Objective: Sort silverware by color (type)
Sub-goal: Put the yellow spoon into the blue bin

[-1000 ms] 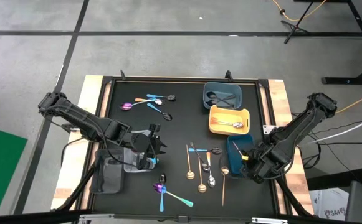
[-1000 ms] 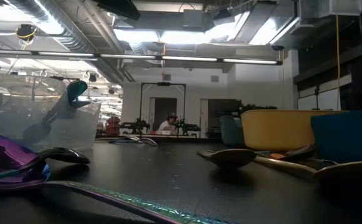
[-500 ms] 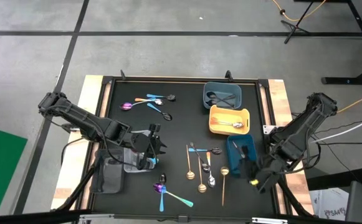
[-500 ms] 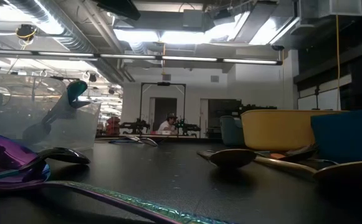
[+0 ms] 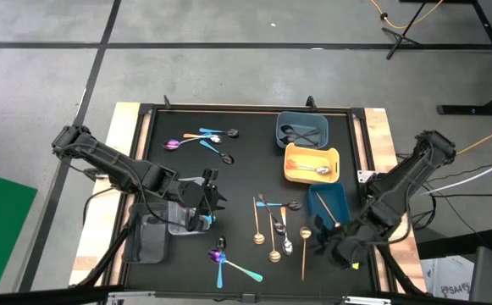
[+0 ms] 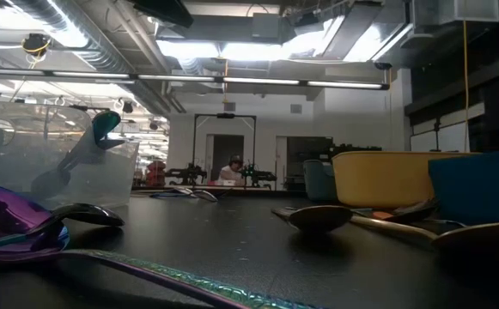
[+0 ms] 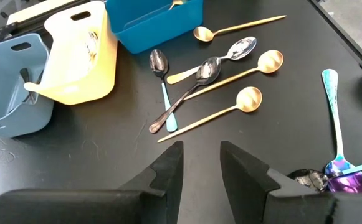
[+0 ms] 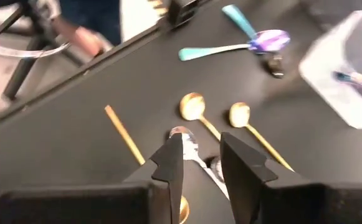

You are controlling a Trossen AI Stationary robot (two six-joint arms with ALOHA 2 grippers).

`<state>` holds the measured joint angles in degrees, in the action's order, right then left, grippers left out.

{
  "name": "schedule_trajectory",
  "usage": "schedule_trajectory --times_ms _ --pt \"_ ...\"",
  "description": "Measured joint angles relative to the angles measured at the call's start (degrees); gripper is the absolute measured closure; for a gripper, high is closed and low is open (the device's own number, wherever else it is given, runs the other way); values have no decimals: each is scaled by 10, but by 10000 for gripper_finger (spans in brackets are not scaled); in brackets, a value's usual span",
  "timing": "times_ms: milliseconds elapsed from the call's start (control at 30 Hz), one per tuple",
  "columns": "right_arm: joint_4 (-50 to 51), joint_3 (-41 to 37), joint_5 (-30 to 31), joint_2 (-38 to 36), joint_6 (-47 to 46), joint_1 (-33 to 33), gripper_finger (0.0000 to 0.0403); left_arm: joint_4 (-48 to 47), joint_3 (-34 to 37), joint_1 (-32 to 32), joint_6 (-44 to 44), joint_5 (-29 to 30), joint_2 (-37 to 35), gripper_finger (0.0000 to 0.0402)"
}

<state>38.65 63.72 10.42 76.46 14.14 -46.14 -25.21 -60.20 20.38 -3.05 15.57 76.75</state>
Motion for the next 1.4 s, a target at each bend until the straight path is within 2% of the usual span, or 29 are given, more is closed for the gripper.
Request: schedule_trajectory --times_ms 167,467,733,1400 --pt "0 0 -48 46 39 26 308 0 0 0 0 0 0 302" --pt "0 0 -60 141 87 58 308 0 0 0 0 0 0 302" --pt "3 0 -85 214 123 57 308 0 0 0 0 0 0 302" --pt "39 0 -85 277 124 57 308 0 0 0 0 0 0 302"
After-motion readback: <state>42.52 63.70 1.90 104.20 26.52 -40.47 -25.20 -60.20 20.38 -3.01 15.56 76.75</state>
